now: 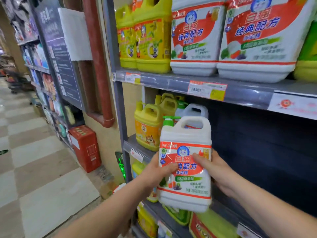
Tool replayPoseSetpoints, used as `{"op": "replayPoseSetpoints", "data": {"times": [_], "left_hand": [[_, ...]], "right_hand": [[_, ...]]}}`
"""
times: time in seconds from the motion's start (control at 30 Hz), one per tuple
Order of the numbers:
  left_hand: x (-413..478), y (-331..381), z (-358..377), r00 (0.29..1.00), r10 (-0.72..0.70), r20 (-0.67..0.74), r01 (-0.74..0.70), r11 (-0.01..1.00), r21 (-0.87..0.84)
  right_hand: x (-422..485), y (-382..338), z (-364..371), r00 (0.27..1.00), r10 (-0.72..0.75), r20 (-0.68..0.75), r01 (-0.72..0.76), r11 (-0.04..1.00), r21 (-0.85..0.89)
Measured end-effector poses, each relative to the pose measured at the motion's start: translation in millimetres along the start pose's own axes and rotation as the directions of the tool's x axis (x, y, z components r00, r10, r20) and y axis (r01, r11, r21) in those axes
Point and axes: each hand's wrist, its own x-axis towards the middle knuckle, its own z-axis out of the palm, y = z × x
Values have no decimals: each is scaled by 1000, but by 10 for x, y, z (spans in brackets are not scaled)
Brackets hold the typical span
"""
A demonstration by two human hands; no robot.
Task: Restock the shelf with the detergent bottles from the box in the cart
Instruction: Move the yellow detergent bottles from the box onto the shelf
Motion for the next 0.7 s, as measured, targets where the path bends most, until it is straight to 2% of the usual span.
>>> {"op": "replayPoseSetpoints", "data": {"times": [0.2, 0.53, 0.63, 0.7], "left_hand": [[657, -35, -74, 994, 39, -100, -32, 997, 70], [1483, -123, -419, 995, 92, 32, -97, 964, 247], [1640, -54, -504, 981, 170, 98, -196, 893, 406], [1680, 8, -571, 956, 272, 109, -284, 766, 577]], "right_hand": [[625, 46, -214, 997, -67, -26, 62, 985, -161], [1028, 347, -149, 970, -112, -217, 58, 968, -242], [1084, 390, -90, 953, -133, -273, 50, 956, -289], [1118, 424, -35, 943, -154, -296, 54, 946, -321]]}}
